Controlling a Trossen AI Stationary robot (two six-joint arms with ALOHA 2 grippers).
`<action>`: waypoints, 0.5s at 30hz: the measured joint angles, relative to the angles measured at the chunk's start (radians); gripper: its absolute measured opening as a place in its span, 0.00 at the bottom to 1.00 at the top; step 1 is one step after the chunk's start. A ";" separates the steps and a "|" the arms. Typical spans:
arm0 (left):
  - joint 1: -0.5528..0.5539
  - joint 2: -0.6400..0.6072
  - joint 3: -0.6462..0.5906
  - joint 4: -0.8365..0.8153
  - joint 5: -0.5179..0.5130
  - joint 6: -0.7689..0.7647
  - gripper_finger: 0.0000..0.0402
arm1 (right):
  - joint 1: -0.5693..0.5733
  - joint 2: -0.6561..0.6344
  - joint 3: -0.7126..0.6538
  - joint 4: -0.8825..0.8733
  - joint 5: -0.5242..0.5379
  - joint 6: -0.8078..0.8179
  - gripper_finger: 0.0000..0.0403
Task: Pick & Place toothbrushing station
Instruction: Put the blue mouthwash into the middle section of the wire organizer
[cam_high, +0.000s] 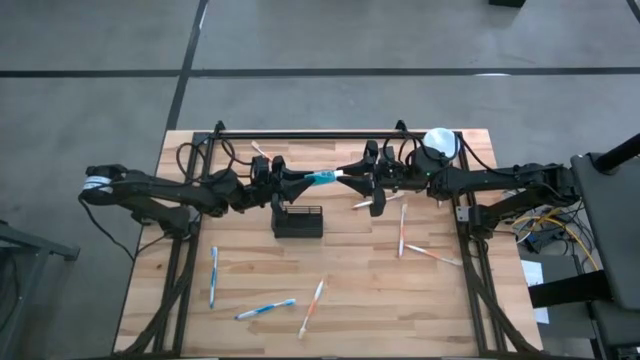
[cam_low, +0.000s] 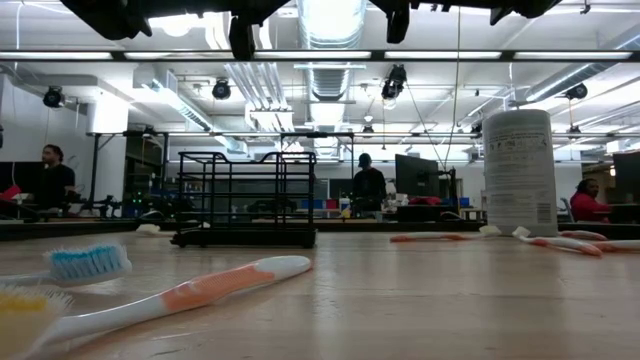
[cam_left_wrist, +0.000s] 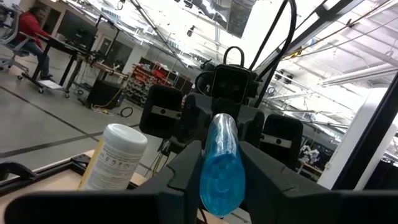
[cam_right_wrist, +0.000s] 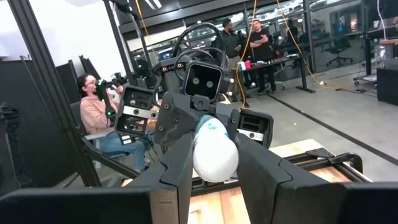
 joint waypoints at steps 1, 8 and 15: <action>0.000 0.000 0.000 0.000 0.000 0.000 0.25 | 0.000 0.000 0.000 0.000 0.000 0.000 0.24; 0.000 0.000 0.002 -0.024 -0.001 0.005 0.31 | 0.000 0.000 0.000 -0.003 0.000 0.000 0.24; 0.000 0.000 0.003 -0.032 -0.001 0.066 0.37 | 0.000 0.002 0.000 -0.002 0.002 0.000 0.24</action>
